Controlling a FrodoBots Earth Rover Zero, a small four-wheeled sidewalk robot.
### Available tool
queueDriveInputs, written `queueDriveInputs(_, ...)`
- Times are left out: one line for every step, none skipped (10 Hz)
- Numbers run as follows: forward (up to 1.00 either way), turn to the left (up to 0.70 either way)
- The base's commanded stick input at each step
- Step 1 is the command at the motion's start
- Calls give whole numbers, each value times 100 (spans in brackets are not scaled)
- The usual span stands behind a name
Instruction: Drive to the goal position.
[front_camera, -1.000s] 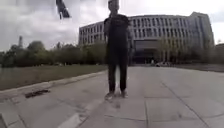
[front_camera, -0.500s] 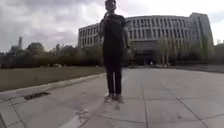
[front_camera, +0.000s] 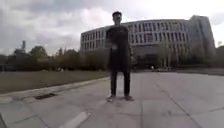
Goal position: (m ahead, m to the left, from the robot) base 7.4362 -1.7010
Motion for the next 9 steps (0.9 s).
queueDriveInputs(0, -51)
queueDriveInputs(0, -11)
queueDriveInputs(0, -5)
queueDriveInputs(0, 0)
queueDriveInputs(0, 0)
queueDriveInputs(0, 0)
queueDriveInputs(0, 0)
queueDriveInputs(0, 0)
queueDriveInputs(0, 0)
